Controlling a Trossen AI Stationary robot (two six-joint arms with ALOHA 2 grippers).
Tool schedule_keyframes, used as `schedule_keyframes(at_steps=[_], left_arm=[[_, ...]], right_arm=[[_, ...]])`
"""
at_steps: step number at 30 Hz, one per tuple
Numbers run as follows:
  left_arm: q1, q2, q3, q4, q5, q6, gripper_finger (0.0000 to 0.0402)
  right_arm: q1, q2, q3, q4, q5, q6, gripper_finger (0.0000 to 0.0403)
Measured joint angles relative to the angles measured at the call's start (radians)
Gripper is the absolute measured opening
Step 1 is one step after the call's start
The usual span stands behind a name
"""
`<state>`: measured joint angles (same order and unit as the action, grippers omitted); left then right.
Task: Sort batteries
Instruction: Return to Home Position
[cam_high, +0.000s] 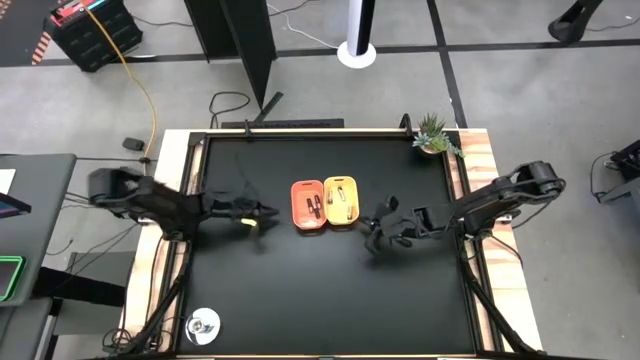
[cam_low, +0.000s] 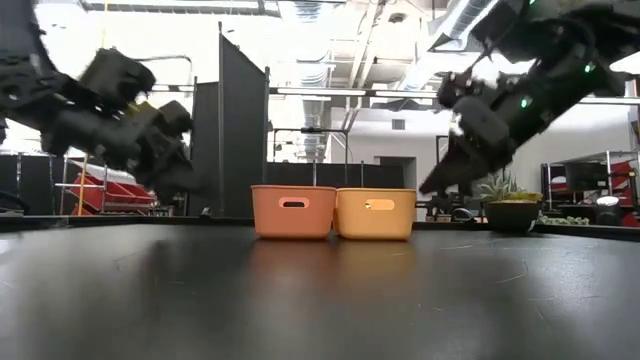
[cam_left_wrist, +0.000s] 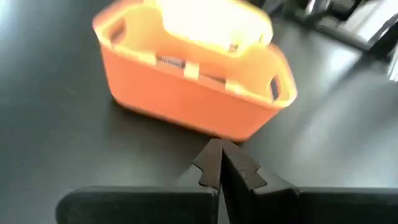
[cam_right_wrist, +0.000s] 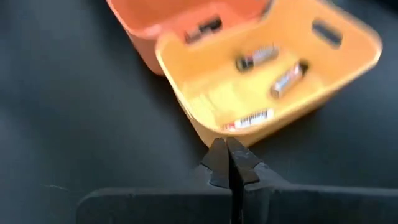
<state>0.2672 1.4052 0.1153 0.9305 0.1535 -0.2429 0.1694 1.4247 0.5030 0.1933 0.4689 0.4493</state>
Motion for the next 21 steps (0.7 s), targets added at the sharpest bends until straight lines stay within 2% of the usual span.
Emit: schedule_keyframes(at_steps=[5, 6, 9, 11, 18, 21], left_arm=[[-0.002, -0.285, -0.092, -0.021, 0.012, 0.054, 0.0000], [-0.006, -0.339, -0.105, -0.015, 0.013, 0.071, 0.0000], [-0.020, -0.501, -0.104, -0.147, 0.014, 0.147, 0.0000], [-0.031, -0.582, -0.101, -0.215, 0.006, 0.181, 0.0000], [-0.087, -0.815, -0.078, -0.473, -0.060, 0.217, 0.0000], [-0.126, -0.893, -0.075, -0.550, -0.128, 0.235, 0.0000]], right_arm=[[0.047, -0.128, -0.007, 0.049, 0.027, -0.180, 0.0000], [0.053, -0.160, -0.023, 0.095, 0.027, -0.237, 0.0000], [0.045, -0.252, -0.107, 0.283, 0.023, -0.390, 0.0000], [0.017, -0.313, -0.195, 0.407, -0.019, -0.443, 0.0000], [-0.140, -0.456, -0.494, 0.675, -0.187, -0.367, 0.0000], [-0.162, -0.491, -0.494, 0.613, -0.221, -0.380, 0.0000]])
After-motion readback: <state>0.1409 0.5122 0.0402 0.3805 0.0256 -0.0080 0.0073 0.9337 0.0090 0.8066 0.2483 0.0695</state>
